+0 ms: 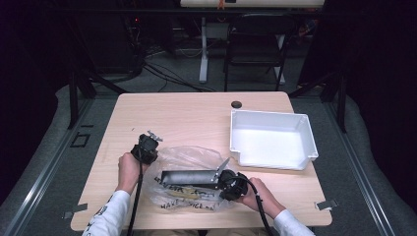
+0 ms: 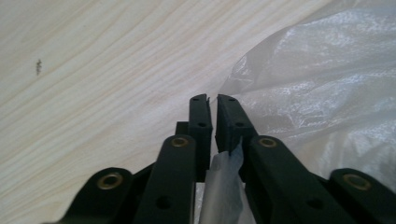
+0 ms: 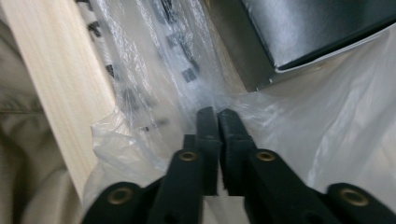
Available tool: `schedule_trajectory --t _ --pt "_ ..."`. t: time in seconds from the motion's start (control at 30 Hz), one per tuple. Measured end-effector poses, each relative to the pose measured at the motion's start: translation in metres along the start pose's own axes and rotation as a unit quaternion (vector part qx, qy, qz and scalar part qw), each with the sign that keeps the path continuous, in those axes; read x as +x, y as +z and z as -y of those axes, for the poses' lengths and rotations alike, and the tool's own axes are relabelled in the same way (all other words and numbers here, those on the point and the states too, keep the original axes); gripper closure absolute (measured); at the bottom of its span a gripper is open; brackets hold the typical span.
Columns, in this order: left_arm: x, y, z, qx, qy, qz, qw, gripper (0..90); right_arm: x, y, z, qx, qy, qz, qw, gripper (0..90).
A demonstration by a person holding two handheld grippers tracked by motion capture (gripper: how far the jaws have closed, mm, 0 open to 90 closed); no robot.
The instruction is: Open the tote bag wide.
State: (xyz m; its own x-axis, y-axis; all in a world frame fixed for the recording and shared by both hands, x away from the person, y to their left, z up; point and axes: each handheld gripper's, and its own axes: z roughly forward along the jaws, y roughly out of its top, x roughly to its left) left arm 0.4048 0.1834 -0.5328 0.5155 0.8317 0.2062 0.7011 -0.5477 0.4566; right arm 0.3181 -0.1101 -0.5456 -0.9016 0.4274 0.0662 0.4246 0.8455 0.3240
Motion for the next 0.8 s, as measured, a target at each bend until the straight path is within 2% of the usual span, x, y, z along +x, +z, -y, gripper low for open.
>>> schedule_trajectory --t 0.1,0.13,0.23,0.3,0.4,0.43,0.47,0.5,0.53,0.63,0.73,0.8 --pt "0.003 -0.011 -0.002 -0.01 -0.011 0.022 0.9996 63.9 0.0 -0.01 0.0 -0.027 0.001 -0.002 0.9996 81.4" --pt "0.003 -0.018 -0.002 -0.018 -0.012 0.027 0.9994 60.2 -0.001 -0.015 0.0 -0.045 0.005 -0.012 0.9989 79.5" --pt "0.002 -0.037 -0.001 -0.034 -0.013 0.044 0.9984 44.4 -0.001 -0.035 -0.001 -0.083 0.007 -0.014 0.9964 74.6" --pt "0.002 -0.049 0.002 -0.042 -0.011 0.056 0.9975 39.1 -0.001 -0.043 0.0 -0.108 0.012 -0.012 0.994 72.5" --pt "0.001 -0.068 0.01 -0.058 -0.009 0.063 0.9963 34.7 -0.002 -0.053 0.002 -0.136 0.018 0.007 0.9905 69.1" --pt "0.0 -0.074 0.013 -0.062 -0.008 0.066 0.9959 33.6 -0.003 -0.056 0.003 -0.146 0.022 0.016 0.9889 68.0" --pt "-0.002 -0.077 0.014 -0.067 -0.008 0.066 0.9955 33.0 -0.005 -0.059 0.004 -0.161 0.031 0.035 0.9859 67.3" --pt "-0.004 -0.082 0.017 -0.069 -0.003 0.072 0.995 33.0 -0.006 -0.06 0.004 -0.166 0.035 0.044 0.9846 67.3" --pt "-0.006 -0.084 0.019 -0.066 0.001 0.077 0.9949 32.8 -0.008 -0.061 0.005 -0.175 0.048 0.056 0.9818 67.7" --pt "-0.015 -0.086 0.028 -0.052 0.019 0.085 0.9948 32.2 -0.014 -0.058 0.007 -0.168 0.061 0.078 0.9807 70.2" --pt "-0.024 -0.08 0.041 -0.023 0.04 0.092 0.9947 31.8 -0.021 -0.049 0.009 -0.145 0.075 0.092 0.9823 72.5" --pt "-0.028 -0.074 0.047 -0.004 0.042 0.096 0.9945 31.6 -0.026 -0.042 0.01 -0.133 0.086 0.093 0.9831 74.8"
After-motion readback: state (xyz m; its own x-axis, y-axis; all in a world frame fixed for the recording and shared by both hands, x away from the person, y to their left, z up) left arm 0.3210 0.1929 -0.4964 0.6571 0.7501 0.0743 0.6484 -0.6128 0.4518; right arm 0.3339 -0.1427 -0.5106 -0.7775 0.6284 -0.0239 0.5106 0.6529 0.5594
